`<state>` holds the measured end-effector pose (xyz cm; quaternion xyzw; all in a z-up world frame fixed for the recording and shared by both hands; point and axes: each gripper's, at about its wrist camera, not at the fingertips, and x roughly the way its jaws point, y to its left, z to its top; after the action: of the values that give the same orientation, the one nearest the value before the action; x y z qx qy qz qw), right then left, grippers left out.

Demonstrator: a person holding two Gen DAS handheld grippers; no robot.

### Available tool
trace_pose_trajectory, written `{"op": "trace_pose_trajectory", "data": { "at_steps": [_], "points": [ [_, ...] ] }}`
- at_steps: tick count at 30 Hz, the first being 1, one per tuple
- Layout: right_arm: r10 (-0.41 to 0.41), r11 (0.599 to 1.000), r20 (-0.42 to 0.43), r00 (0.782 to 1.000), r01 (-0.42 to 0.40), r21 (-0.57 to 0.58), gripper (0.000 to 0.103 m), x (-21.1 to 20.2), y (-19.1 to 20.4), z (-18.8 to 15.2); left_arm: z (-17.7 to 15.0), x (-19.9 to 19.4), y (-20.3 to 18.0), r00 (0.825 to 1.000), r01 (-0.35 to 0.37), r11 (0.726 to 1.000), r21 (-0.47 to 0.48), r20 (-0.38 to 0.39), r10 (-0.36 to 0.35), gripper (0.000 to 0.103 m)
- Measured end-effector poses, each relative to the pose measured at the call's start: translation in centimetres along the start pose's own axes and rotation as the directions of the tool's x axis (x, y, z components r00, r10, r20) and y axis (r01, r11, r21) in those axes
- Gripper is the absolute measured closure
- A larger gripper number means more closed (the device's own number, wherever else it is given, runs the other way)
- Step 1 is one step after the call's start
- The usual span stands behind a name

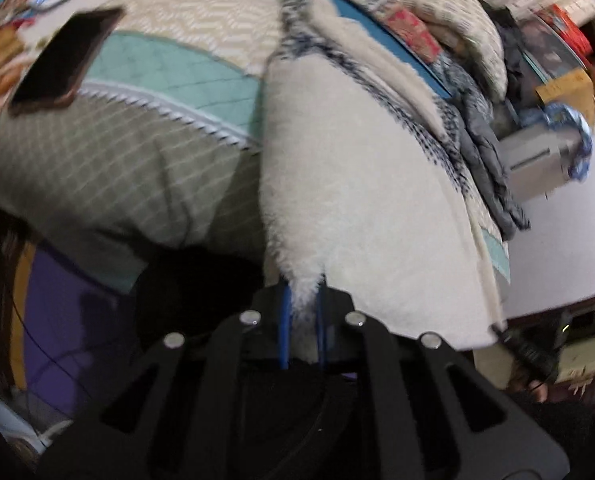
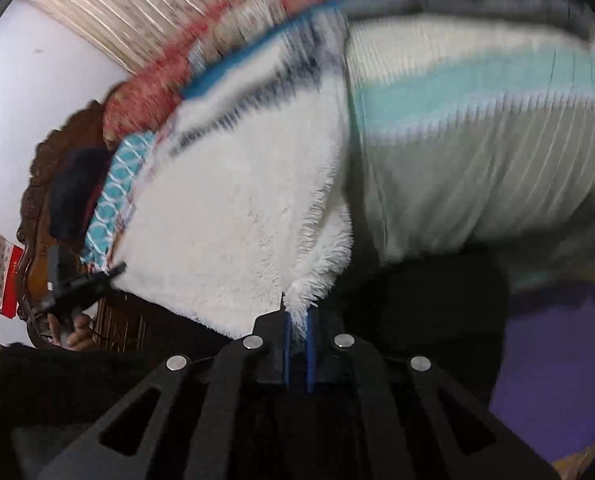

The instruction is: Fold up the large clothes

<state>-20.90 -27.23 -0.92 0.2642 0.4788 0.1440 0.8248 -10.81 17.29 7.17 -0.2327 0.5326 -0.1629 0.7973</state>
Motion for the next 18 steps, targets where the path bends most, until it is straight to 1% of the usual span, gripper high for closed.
{"op": "trace_pose_trajectory", "data": {
  "at_steps": [2, 3, 5, 6, 8, 12, 14, 15, 16, 18],
  "points": [
    [-0.01, 0.999, -0.027, 1.0, 0.011, 0.037, -0.007, 1.6, -0.7, -0.1, 0.1, -0.2, 0.8, 1.0, -0.007, 1.0, -0.016, -0.006, 0.007, 0.094],
    [-0.011, 0.999, -0.034, 0.999, 0.013, 0.049, -0.007, 2.1, -0.8, 0.0, 0.1, 0.0, 1.3, 0.999, -0.037, 0.999, -0.023, -0.018, 0.036, 0.094],
    [0.013, 0.999, -0.013, 1.0, -0.013, 0.05, -0.006, 2.1, -0.7, 0.3, 0.0, 0.2, 2.0, 0.998, -0.061, 0.998, -0.031, -0.034, 0.06, 0.093],
    [0.01, 0.999, 0.004, 1.0, -0.01, 0.045, -0.006, 1.9, -0.4, 0.4, -0.1, 0.4, 2.3, 0.997, -0.063, 0.997, -0.037, -0.041, 0.062, 0.093],
    [-0.013, 1.0, 0.022, 1.0, 0.012, 0.025, 0.0, 1.6, 0.0, 0.6, -0.1, 0.9, 2.3, 0.996, -0.076, 0.996, -0.037, -0.05, 0.074, 0.092],
    [-0.095, 0.995, 0.019, 0.995, 0.095, 0.007, 0.005, 0.7, -1.0, 0.8, -0.1, 2.4, 2.2, 0.99, -0.113, 0.993, -0.038, -0.087, 0.109, 0.083],
    [-0.142, 0.99, 0.037, 0.989, 0.141, 0.028, 0.012, 0.0, -1.8, 0.4, 0.0, 2.9, 2.3, 0.986, -0.134, 0.991, -0.027, -0.105, 0.131, 0.078],
    [-0.172, 0.984, 0.041, 0.984, 0.17, 0.045, 0.013, -0.5, -2.3, 0.1, 0.0, 3.1, 2.3, 0.985, -0.14, 0.99, -0.023, -0.109, 0.137, 0.074],
    [-0.185, 0.982, 0.043, 0.982, 0.182, 0.056, 0.014, -0.9, -2.8, -0.1, 0.1, 3.3, 2.4, 0.984, -0.143, 0.99, -0.019, -0.112, 0.14, 0.07],
    [-0.193, 0.979, 0.057, 0.979, 0.188, 0.083, 0.015, -1.8, -3.9, -0.4, 0.2, 3.4, 2.7, 0.983, -0.145, 0.989, -0.012, -0.114, 0.143, 0.066]
  ]
}}
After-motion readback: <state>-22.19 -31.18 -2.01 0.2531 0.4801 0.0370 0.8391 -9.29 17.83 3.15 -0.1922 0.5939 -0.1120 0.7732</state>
